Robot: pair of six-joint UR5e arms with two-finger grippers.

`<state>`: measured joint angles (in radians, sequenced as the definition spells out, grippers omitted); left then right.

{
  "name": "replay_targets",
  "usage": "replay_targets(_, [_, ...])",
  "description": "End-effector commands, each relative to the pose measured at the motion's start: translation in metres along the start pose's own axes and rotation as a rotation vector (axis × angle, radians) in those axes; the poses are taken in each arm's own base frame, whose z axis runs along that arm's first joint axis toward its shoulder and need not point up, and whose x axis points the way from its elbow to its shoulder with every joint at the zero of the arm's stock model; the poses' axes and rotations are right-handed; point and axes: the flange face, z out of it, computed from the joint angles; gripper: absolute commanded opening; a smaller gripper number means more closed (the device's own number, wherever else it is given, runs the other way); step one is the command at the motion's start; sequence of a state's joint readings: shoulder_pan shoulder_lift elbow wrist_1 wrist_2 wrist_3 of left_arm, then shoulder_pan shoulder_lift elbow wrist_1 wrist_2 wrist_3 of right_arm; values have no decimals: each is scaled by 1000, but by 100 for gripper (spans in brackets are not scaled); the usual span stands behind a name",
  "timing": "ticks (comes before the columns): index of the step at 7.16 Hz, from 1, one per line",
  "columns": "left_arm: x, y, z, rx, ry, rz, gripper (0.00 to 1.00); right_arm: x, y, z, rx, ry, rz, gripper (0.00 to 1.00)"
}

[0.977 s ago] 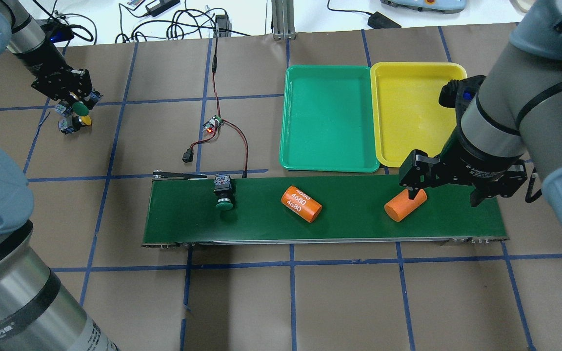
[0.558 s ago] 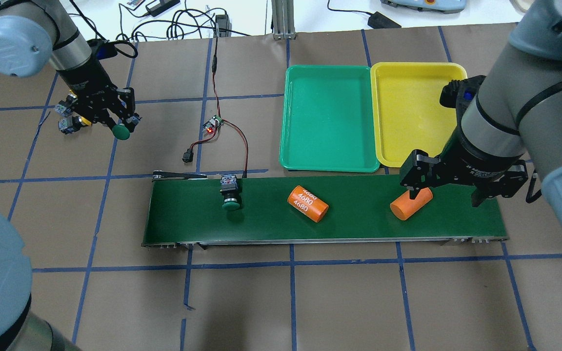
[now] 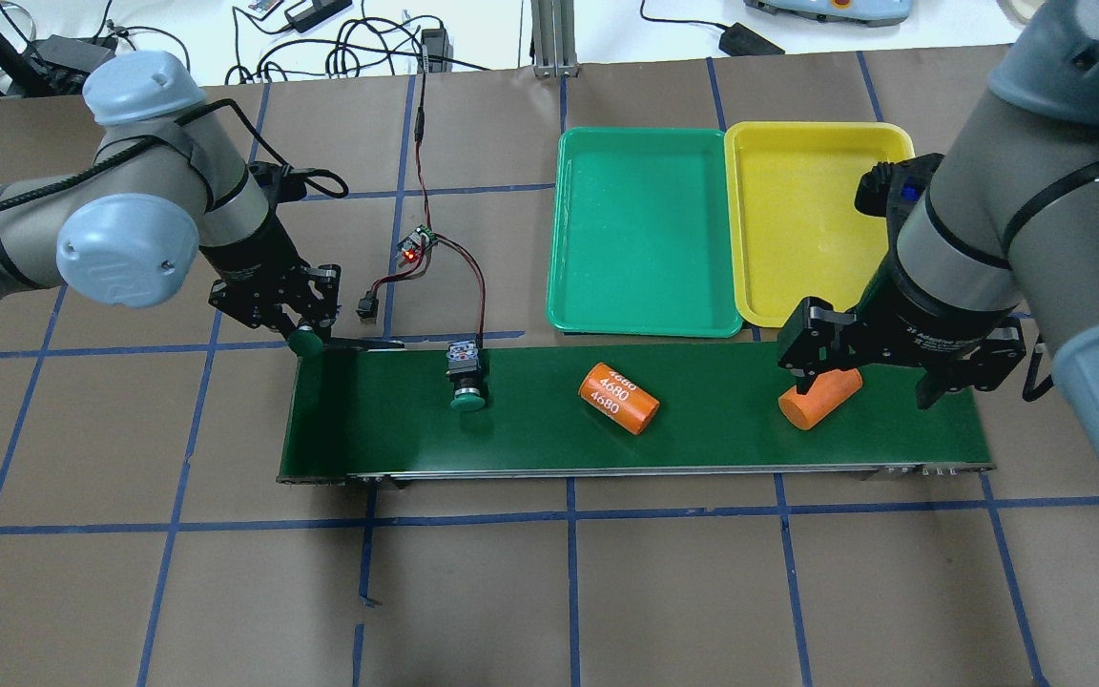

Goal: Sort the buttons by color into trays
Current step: 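Place the push button on the belt and release with the left gripper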

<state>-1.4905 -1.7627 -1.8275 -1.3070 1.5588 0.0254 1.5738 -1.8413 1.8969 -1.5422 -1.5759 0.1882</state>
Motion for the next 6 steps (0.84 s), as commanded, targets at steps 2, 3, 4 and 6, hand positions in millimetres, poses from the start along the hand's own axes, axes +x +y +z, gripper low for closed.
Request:
replay_targets(2, [33,40,13,-11,-57,29,9,1,0,14,-25,15,-6,100])
replay_targets(3, [34,41,16,-15,-58,23,20,0,1,16,-33,1,0,100])
replay_targets(4, [37,38,25,-32,-59,-7,63,0,0,18,-38,4,-1,100])
replay_targets(6, [39,38,8,23,-59,-25,98,-2,-4,24,-41,0,2,100])
